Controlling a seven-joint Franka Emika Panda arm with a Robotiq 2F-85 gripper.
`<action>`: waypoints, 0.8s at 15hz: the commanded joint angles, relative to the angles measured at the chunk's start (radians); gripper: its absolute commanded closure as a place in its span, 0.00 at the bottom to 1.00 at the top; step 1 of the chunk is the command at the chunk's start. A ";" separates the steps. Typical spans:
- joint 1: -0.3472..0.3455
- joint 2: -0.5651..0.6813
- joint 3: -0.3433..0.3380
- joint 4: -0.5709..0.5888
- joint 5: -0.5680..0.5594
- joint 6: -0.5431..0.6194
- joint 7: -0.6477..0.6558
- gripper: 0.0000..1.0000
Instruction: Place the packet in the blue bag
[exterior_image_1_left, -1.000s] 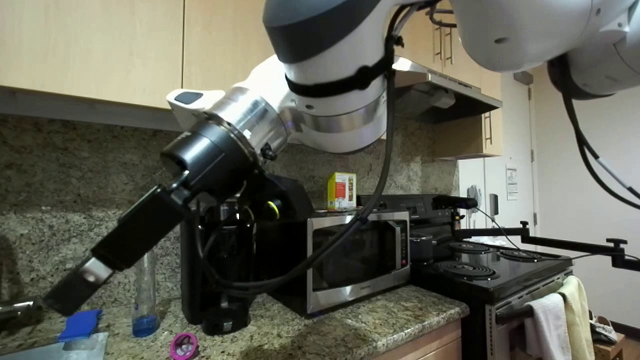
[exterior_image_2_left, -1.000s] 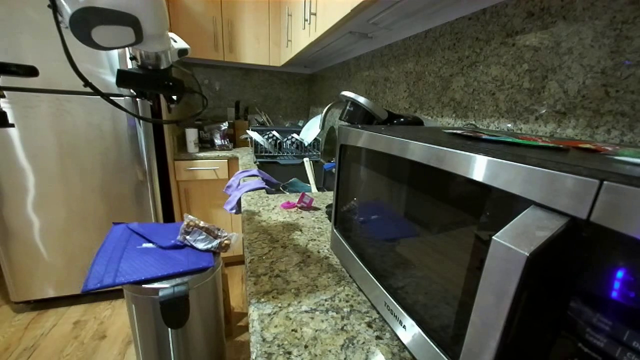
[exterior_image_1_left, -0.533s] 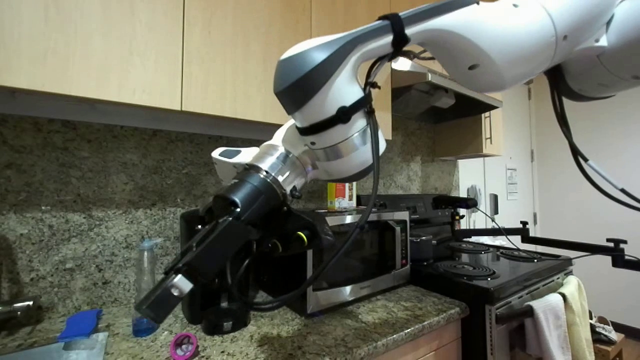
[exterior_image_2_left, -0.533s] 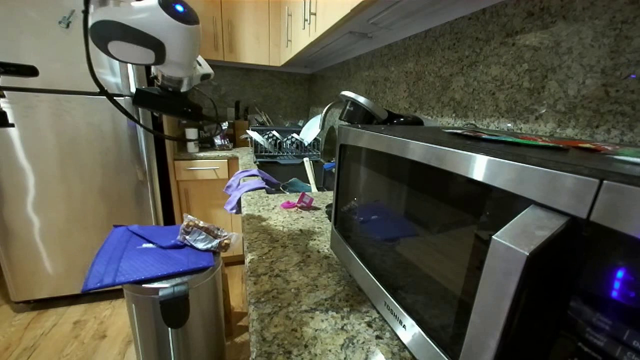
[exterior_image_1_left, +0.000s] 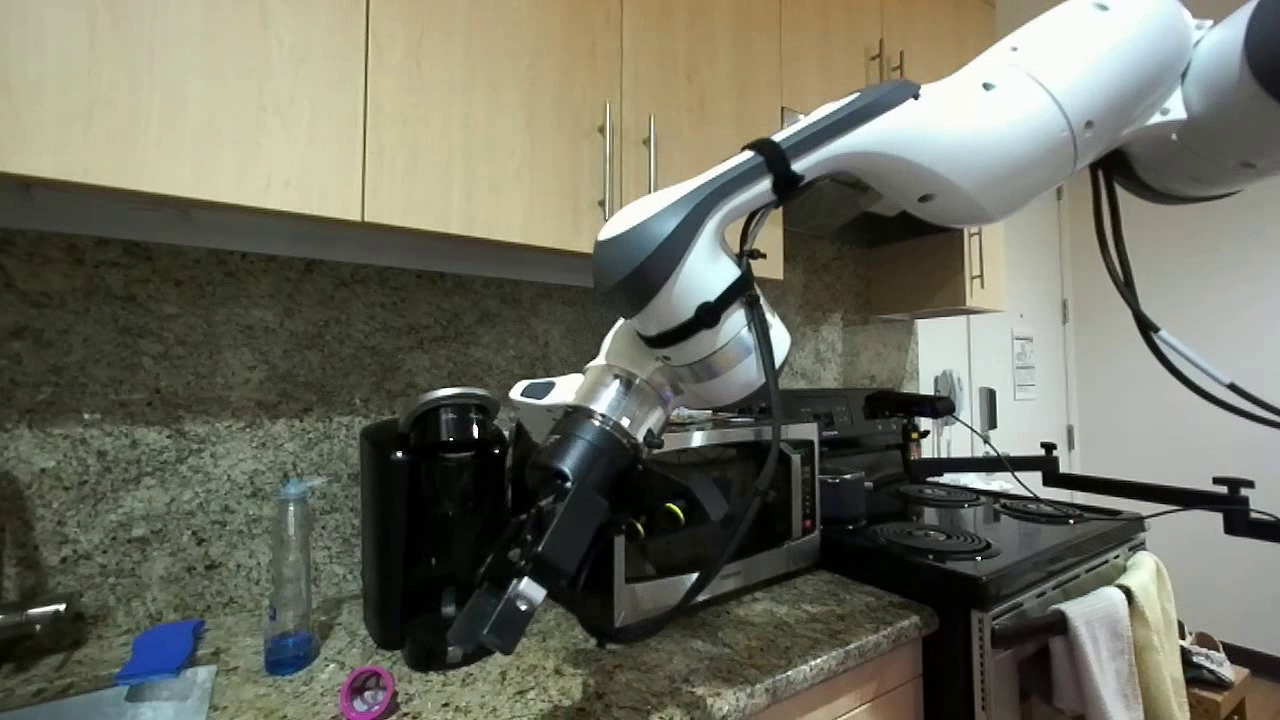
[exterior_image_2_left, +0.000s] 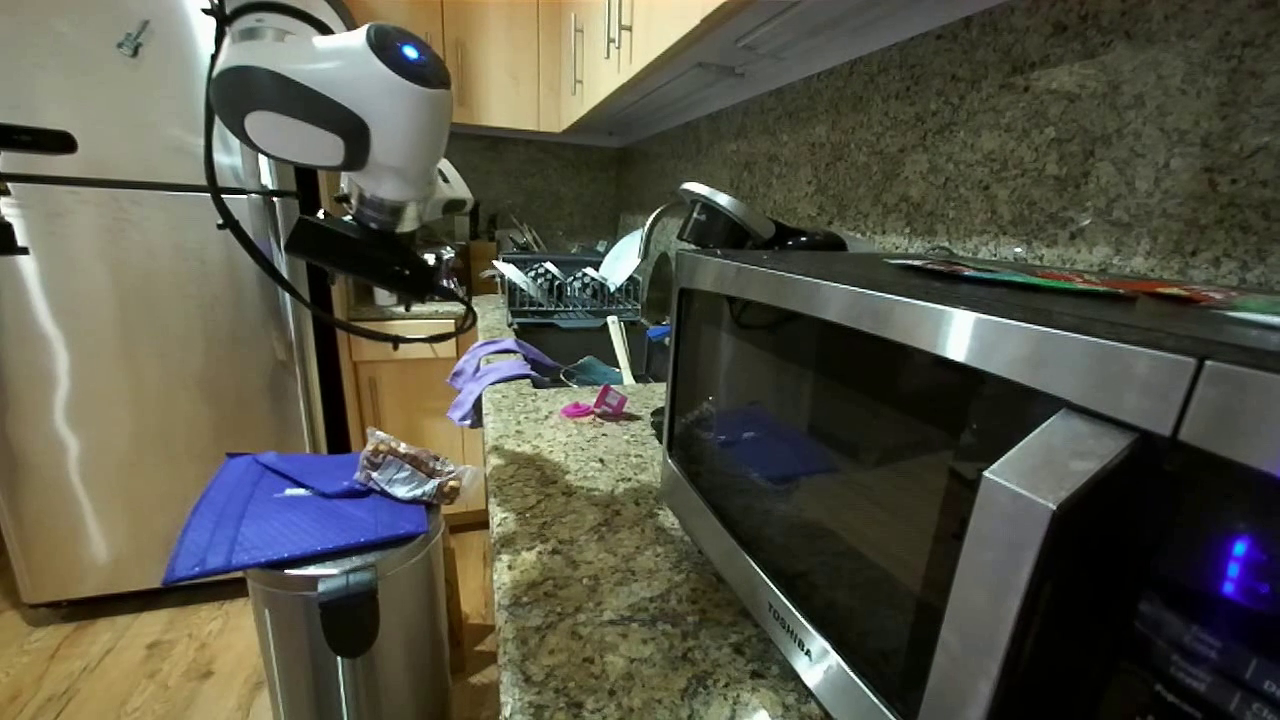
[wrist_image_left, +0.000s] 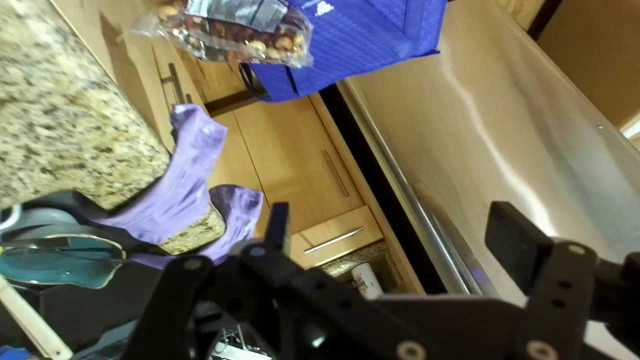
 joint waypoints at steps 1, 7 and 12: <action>-0.028 -0.088 -0.023 -0.103 -0.032 0.008 0.013 0.00; -0.021 -0.028 -0.017 -0.049 -0.022 0.010 0.005 0.00; 0.021 -0.130 0.007 -0.149 -0.155 0.307 0.190 0.00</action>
